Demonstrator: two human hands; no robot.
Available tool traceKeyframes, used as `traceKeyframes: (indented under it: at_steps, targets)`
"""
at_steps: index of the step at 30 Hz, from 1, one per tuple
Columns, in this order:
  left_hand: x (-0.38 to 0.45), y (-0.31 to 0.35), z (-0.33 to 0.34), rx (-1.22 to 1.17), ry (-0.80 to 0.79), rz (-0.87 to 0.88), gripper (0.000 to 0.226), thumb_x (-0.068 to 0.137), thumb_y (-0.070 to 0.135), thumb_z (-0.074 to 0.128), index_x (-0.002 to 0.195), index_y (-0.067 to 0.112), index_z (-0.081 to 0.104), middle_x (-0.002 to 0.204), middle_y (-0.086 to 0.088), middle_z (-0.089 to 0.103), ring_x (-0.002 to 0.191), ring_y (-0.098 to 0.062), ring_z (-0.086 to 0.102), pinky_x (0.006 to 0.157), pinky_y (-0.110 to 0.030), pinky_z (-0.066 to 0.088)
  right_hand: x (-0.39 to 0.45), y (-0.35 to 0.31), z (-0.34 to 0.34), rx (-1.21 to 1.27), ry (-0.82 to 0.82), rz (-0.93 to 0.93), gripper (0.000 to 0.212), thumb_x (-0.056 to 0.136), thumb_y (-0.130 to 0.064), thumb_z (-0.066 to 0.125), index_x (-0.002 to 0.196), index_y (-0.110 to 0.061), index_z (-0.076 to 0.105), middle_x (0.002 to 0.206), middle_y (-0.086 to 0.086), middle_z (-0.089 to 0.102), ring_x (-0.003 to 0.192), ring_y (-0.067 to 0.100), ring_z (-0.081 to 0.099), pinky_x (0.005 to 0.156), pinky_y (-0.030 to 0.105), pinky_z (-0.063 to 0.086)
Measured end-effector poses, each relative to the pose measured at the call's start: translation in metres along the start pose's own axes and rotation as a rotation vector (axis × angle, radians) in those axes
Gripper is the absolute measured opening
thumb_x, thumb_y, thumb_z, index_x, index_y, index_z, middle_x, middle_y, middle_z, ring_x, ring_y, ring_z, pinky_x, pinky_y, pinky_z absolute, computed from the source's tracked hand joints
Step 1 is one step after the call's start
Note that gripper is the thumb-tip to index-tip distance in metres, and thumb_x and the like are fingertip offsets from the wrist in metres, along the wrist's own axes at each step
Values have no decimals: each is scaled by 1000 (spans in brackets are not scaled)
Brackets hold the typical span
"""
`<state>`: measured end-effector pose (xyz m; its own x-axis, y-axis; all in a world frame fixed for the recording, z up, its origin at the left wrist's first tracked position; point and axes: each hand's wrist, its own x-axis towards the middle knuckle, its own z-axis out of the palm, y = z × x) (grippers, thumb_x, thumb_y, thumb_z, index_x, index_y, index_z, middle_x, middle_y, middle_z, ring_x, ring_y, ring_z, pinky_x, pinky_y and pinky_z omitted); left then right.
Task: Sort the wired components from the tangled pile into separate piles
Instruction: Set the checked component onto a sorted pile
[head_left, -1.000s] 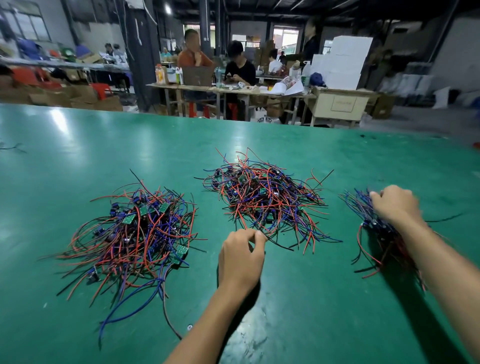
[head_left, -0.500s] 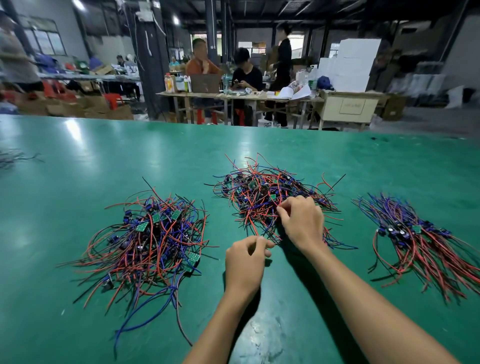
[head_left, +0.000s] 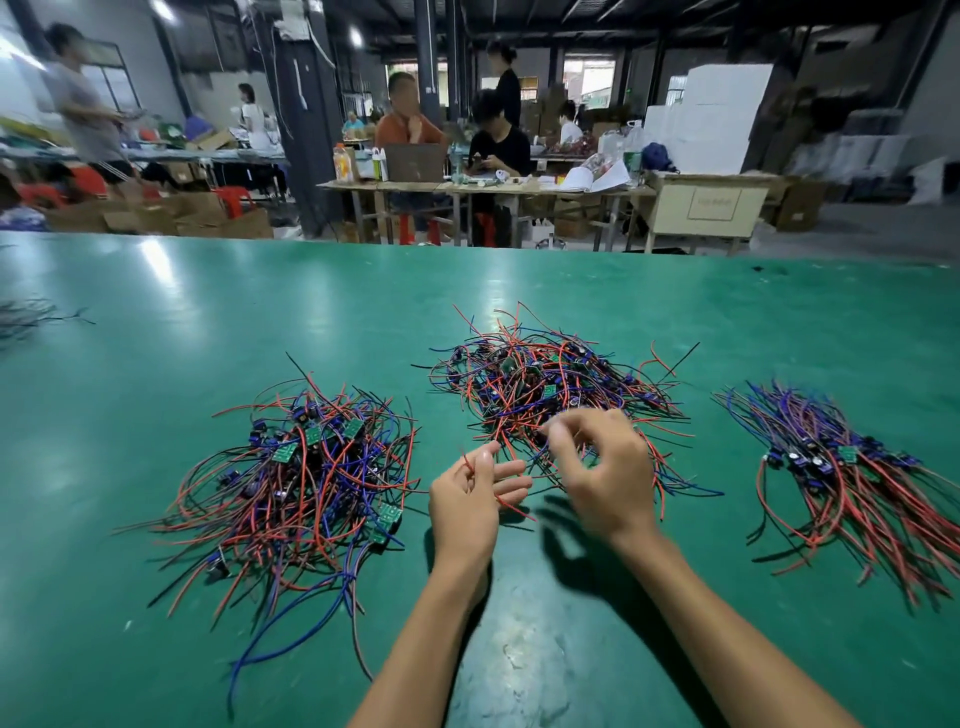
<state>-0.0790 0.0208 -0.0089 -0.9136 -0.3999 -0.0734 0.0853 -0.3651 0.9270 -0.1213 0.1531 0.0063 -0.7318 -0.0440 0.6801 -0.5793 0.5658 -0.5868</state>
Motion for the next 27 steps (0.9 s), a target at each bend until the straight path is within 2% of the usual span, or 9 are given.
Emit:
traceKeyframes:
  at_steps: [2, 5, 7, 11, 14, 18, 20, 23, 27]
  targets:
    - [3, -1, 2, 22, 3, -2, 24, 108, 15, 44, 123, 1, 57, 86, -15, 73, 67, -19, 73, 61, -25, 60, 32, 16, 3, -103, 12, 154, 21, 96, -21, 57, 111, -23, 71, 111, -4, 71, 107, 19, 59, 92, 32, 43]
    - [3, -4, 1, 225, -28, 67, 39, 105, 18, 50, 141, 5, 43, 101, -7, 70, 84, -14, 68, 80, -26, 56, 74, 38, 6, -362, -335, 200, 41, 104, -21, 48, 144, -15, 52, 141, 9, 57, 133, 29, 47, 108, 38, 39]
    - [0, -6, -1, 445, -73, 150, 56, 102, 23, 56, 152, 11, 32, 121, -3, 62, 97, -3, 63, 84, -15, 51, 84, 44, 9, -479, -405, 173, 36, 105, -30, 50, 138, -21, 59, 129, 8, 59, 127, 29, 50, 99, 39, 44]
    - [-4, -10, -1, 807, -21, 314, 70, 98, 33, 60, 156, 8, 28, 145, -6, 40, 131, -22, 33, 114, -29, 23, 87, 36, 13, -562, -297, 133, 17, 98, -35, 63, 105, -25, 75, 104, 5, 64, 110, 28, 56, 81, 35, 44]
    - [-7, -8, 0, 859, 106, 407, 64, 95, 33, 65, 150, 11, 41, 142, -6, 37, 124, -19, 28, 104, -26, 22, 78, 29, 10, -632, -214, 69, 15, 98, -33, 62, 101, -25, 74, 103, 3, 67, 107, 28, 55, 86, 38, 37]
    - [-10, -3, 1, 773, 165, 662, 26, 96, 25, 60, 121, 19, 66, 118, 2, 54, 107, -11, 43, 97, -31, 36, 48, 14, -4, -580, 42, -177, 6, 94, -24, 68, 95, -18, 71, 92, 0, 69, 94, 28, 60, 84, 41, 34]
    - [-11, -3, 3, 637, 62, 567, 17, 102, 20, 56, 108, 21, 72, 102, 5, 67, 90, -13, 60, 84, -36, 50, 28, 7, -11, -532, 69, -279, 6, 97, -20, 66, 94, -16, 69, 86, 1, 68, 81, 28, 62, 76, 42, 42]
    - [-10, 3, 11, 256, -45, 125, 29, 106, 32, 48, 96, 19, 72, 87, -1, 76, 65, -14, 64, 58, -29, 54, -6, -1, -18, -436, 53, -347, 7, 98, -19, 67, 93, -17, 70, 83, 1, 67, 72, 26, 62, 65, 41, 50]
    - [-9, 7, 5, -27, -133, -101, 30, 101, 26, 58, 93, 2, 73, 85, -13, 75, 64, -17, 65, 57, -25, 55, -36, -11, -24, -266, -125, -492, 8, 94, -22, 73, 99, -17, 76, 92, -3, 73, 79, 18, 69, 68, 34, 57]
